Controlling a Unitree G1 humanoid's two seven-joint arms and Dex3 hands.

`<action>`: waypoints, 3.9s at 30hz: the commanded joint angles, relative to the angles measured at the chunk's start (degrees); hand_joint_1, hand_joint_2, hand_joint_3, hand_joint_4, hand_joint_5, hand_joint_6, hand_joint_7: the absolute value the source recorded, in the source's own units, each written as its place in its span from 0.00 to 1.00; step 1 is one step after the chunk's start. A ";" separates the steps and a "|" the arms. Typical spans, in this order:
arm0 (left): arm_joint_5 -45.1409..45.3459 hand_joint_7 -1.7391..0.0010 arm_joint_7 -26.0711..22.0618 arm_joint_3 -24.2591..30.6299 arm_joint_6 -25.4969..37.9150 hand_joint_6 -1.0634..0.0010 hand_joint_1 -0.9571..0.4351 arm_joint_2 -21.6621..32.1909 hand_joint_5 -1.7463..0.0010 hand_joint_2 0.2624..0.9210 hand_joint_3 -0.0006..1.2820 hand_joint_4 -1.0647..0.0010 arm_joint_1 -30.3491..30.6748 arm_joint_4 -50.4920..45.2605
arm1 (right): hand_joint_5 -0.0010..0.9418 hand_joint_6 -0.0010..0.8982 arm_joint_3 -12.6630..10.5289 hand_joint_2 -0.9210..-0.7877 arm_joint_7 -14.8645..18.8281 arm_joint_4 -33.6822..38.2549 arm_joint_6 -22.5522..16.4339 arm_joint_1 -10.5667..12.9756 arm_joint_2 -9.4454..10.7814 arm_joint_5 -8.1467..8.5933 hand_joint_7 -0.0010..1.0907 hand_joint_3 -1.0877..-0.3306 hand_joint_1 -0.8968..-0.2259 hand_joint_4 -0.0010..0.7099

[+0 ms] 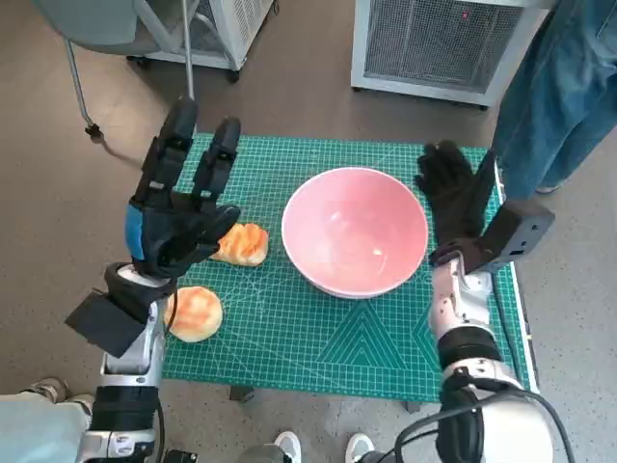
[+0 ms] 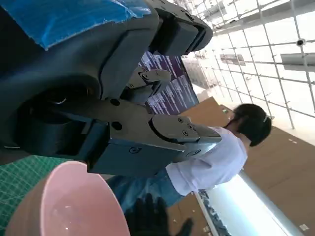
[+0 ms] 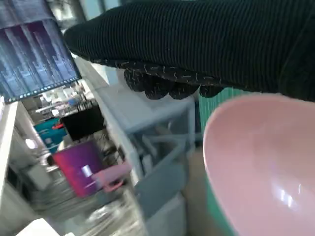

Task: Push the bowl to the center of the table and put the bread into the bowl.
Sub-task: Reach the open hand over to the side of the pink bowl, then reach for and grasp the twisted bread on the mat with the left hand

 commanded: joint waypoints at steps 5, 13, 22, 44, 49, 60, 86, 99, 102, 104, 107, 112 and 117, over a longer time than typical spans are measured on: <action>11.30 1.00 1.26 0.71 -3.59 0.76 0.63 11.45 1.00 1.00 0.12 0.83 -3.24 5.42 | 0.01 0.06 6.82 0.00 -3.01 -12.35 -14.10 5.65 -4.89 -9.25 0.43 0.31 0.46 0.23; 27.83 1.00 1.31 -4.01 -6.51 0.81 0.63 24.75 1.00 0.95 0.04 0.92 -8.64 8.38 | 0.01 0.01 9.74 0.00 -2.43 -29.58 -17.46 11.87 -7.89 -12.48 0.52 0.31 0.40 0.26; 27.17 0.99 -9.11 -8.86 -2.43 0.80 0.65 30.67 1.00 0.86 0.00 0.95 -13.62 8.07 | 0.02 0.00 10.85 0.00 -8.39 -42.33 -14.94 17.00 -10.21 -21.24 0.55 0.34 0.41 0.29; 40.77 1.00 -21.95 -22.33 10.48 0.87 0.61 31.22 1.00 0.69 0.00 1.00 -21.71 6.46 | 0.02 0.00 12.79 0.00 -8.58 -51.42 -12.45 21.13 -9.38 -20.05 0.57 0.31 0.45 0.29; 44.10 1.00 -22.82 -24.56 13.51 0.91 0.54 30.54 1.00 0.64 0.00 1.00 -21.98 5.14 | 0.02 0.00 13.06 0.00 -8.79 -51.26 -12.53 21.16 -9.23 -19.92 0.57 0.31 0.46 0.29; 48.08 1.00 -22.68 -27.45 14.95 0.96 0.46 29.98 1.00 0.60 0.00 1.00 -22.88 4.68 | 0.02 0.00 13.23 0.00 -8.76 -51.82 -12.51 21.80 -8.85 -19.50 0.57 0.32 0.44 0.29; 51.66 1.00 -21.55 -31.20 15.74 0.95 0.47 27.75 1.00 0.60 0.00 1.00 -24.92 9.29 | 0.02 0.00 13.79 0.00 -8.44 -51.42 -12.56 22.73 -8.52 -17.94 0.55 0.32 0.42 0.31; 55.49 0.99 -15.38 -35.52 14.69 0.91 0.50 24.31 1.00 0.61 0.00 1.00 -27.49 19.70 | 0.02 0.00 13.74 0.00 -7.86 -52.02 -12.09 23.47 -8.52 -16.05 0.54 0.32 0.43 0.30; 56.46 0.98 -14.72 -36.35 15.00 0.90 0.51 23.81 1.00 0.61 0.00 1.00 -27.74 20.97 | 0.02 0.00 13.81 0.00 -7.80 -52.49 -11.80 23.64 -8.47 -15.78 0.54 0.32 0.42 0.30; 57.44 0.98 -14.29 -37.25 15.31 0.90 0.51 23.35 1.00 0.62 0.00 1.00 -27.97 22.07 | 0.02 0.00 13.79 0.00 -7.71 -52.71 -11.71 23.80 -8.46 -15.54 0.54 0.32 0.42 0.30; 58.94 0.98 -13.58 -38.51 15.65 0.90 0.51 22.88 1.00 0.62 0.01 1.00 -28.20 23.33 | 0.02 0.00 13.78 0.00 -7.73 -53.14 -11.54 24.05 -8.41 -15.40 0.54 0.32 0.42 0.30; 61.61 0.98 -10.88 -40.85 15.31 0.90 0.52 22.26 1.00 0.63 0.01 1.00 -28.61 25.87 | 0.02 0.00 13.76 0.00 -7.82 -53.54 -11.50 24.39 -8.33 -15.24 0.54 0.32 0.41 0.31; 63.30 0.98 -8.30 -42.65 15.13 0.88 0.53 21.13 1.00 0.64 0.01 0.98 -29.23 28.82 | 0.02 0.00 13.78 0.00 -8.08 -53.91 -11.36 24.67 -8.14 -15.41 0.54 0.32 0.42 0.30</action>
